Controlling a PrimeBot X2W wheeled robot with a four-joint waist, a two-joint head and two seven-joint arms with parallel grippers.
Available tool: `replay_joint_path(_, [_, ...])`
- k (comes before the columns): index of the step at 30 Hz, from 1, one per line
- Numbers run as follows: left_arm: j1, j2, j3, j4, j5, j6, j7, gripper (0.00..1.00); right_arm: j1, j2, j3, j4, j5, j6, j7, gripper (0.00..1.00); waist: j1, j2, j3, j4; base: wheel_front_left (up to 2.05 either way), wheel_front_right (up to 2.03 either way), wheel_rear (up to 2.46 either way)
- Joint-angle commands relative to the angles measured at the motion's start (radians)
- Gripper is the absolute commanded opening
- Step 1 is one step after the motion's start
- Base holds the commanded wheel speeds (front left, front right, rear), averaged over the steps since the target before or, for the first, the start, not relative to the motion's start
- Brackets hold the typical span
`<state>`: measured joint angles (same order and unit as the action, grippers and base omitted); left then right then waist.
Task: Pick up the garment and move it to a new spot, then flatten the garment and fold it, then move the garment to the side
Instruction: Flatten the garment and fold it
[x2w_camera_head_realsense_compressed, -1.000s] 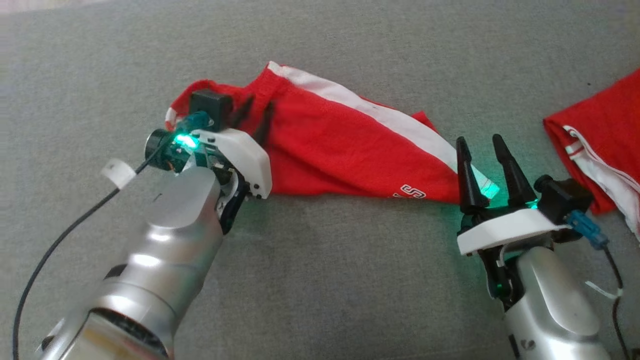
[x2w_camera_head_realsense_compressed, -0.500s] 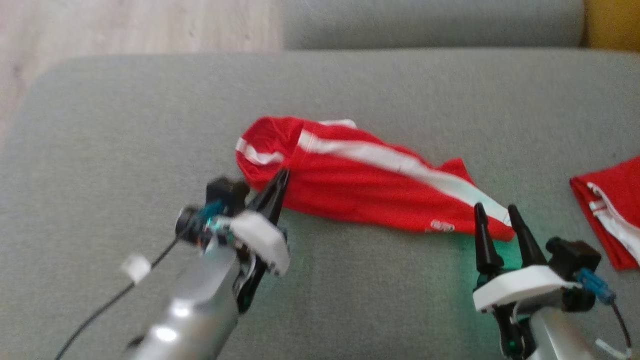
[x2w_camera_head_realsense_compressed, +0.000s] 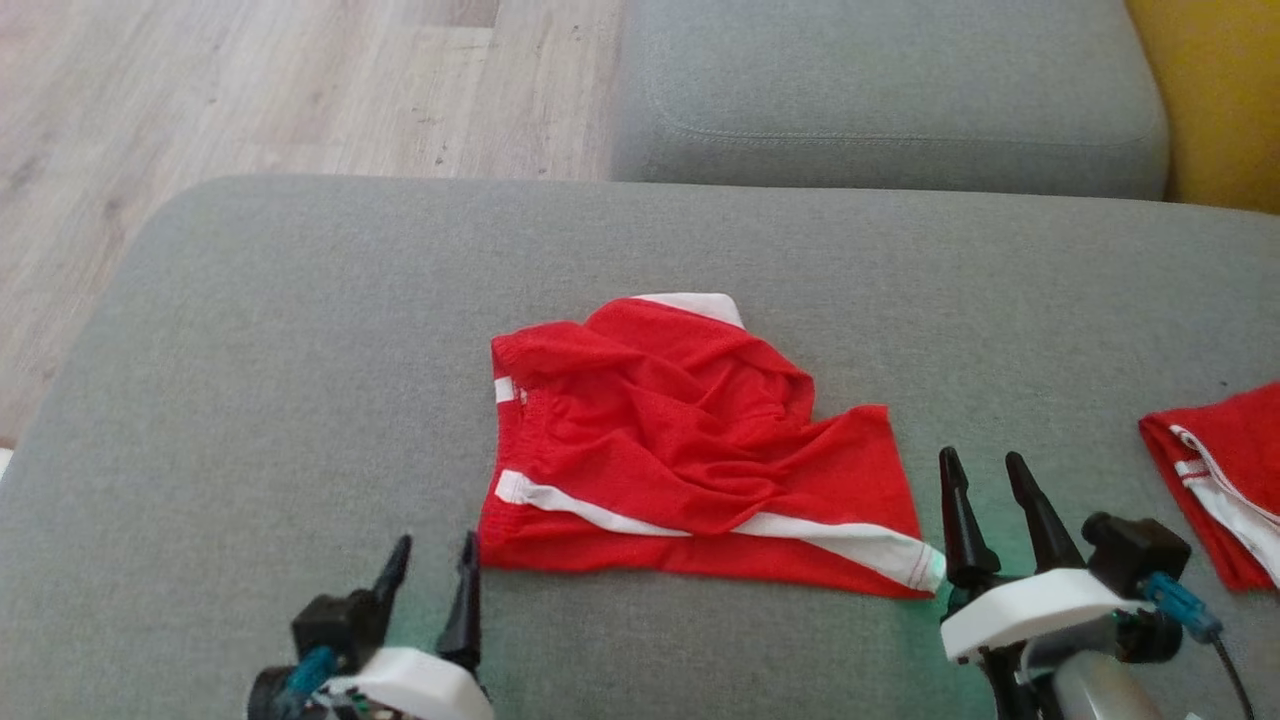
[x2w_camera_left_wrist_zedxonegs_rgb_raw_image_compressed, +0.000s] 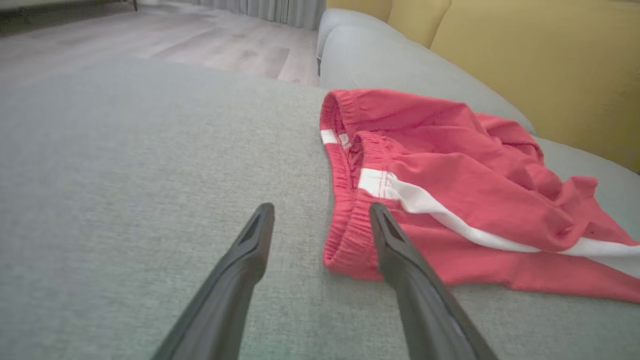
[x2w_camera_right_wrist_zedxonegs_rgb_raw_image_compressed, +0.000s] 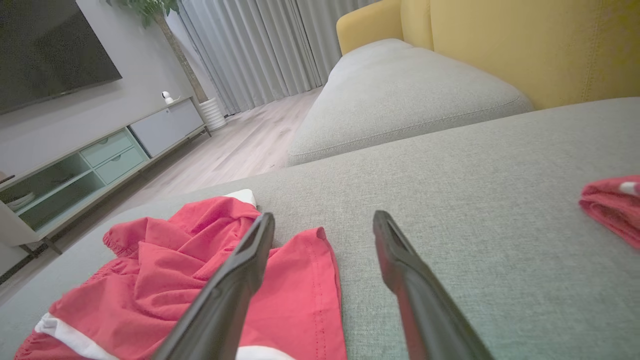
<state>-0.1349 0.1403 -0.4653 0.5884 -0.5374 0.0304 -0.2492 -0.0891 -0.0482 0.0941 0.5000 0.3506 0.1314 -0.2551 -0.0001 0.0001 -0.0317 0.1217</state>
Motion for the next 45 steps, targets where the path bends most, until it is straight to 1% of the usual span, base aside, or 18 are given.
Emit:
replay_joint_path(1, [-0.045, 0.005, 0.051, -0.047, 0.021, 0.004, -0.012, 1.0, -0.012, -0.002, 0.024, -0.036, -0.008, -0.001, -0.007, 1.0, 0.0001, -0.0001, -0.002, -0.005, 0.0, 0.0, 0.0])
replay_joint_path(4, [0.008, -0.008, 0.123, -0.106, 0.099, 0.007, -0.012, 1.0, -0.005, -0.002, 0.015, -0.054, -0.033, -0.001, -0.007, 1.0, 0.0001, -0.0001, -0.009, -0.014, 0.0, 0.0, 0.0])
replay_joint_path(8, [0.053, -0.027, 0.191, -0.137, 0.18, -0.012, -0.012, 1.0, 0.014, -0.002, 0.026, -0.049, -0.066, -0.001, -0.007, 1.0, 0.0001, -0.0001, -0.017, -0.022, 0.0, 0.0, 0.0])
replay_joint_path(12, [0.077, -0.049, 0.245, -0.149, 0.233, -0.036, -0.013, 1.0, 0.024, -0.002, 0.032, -0.049, -0.067, -0.001, -0.007, 1.0, 0.0001, -0.0001, -0.021, -0.027, 0.0, 0.0, 0.0])
replay_joint_path(18, [0.089, -0.073, 0.293, -0.146, 0.285, -0.07, -0.013, 1.0, 0.026, -0.002, 0.034, -0.049, -0.068, -0.001, -0.007, 1.0, 0.0001, -0.0001, -0.02, -0.027, 0.0, 0.0, 0.0])
replay_joint_path(21, [0.093, -0.081, 0.305, -0.14, 0.3, -0.083, -0.013, 1.0, 0.029, -0.002, 0.055, -0.024, -0.062, -0.001, -0.007, 1.0, 0.0001, -0.0001, -0.016, -0.023, 0.0, 0.0, 0.0])
replay_joint_path(25, [0.099, -0.087, 0.313, -0.13, 0.312, -0.094, -0.013, 1.0, 0.036, -0.002, 0.108, 0.042, -0.033, -0.001, -0.007, 1.0, 0.0001, -0.0001, -0.009, -0.015, 0.0, 0.0, 0.0])
replay_joint_path(31, [0.1, -0.089, 0.313, -0.124, 0.312, -0.101, -0.013, 1.0, 0.039, -0.002, 0.138, 0.11, 0.004, -0.001, -0.007, 1.0, 0.0001, -0.0001, -0.001, -0.007, 0.0, 0.0, 0.0])
replay_joint_path(36, [0.097, -0.09, 0.302, -0.124, 0.299, -0.098, -0.013, 1.0, 0.037, -0.002, 0.166, 0.138, 0.03, -0.001, -0.007, 1.0, 0.0001, -0.0001, 0.003, -0.002, 0.0, 0.0, 0.0])
replay_joint_path(43, [0.093, -0.09, 0.288, -0.126, 0.284, -0.094, -0.013, 1.0, 0.023, -0.002, 0.193, 0.14, 0.054, -0.001, -0.007, 1.0, 0.0001, -0.0001, 0.01, -0.001, 0.0, 0.0, 0.0])
replay_joint_path(44, [0.091, -0.09, 0.285, -0.125, 0.278, -0.098, -0.013, 1.0, 0.02, -0.002, 0.196, 0.139, 0.057, -0.001, -0.007, 0.95, 0.0001, -0.0001, 0.012, -0.001, 0.0, 0.0, 0.0])
replay_joint_path(45, [0.089, -0.09, 0.282, -0.122, 0.269, -0.102, -0.013, 1.0, 0.017, -0.002, 0.195, 0.137, 0.058, -0.001, -0.007, 0.71, 0.0001, -0.0001, 0.014, -0.002, 0.0, 0.0, 0.0])
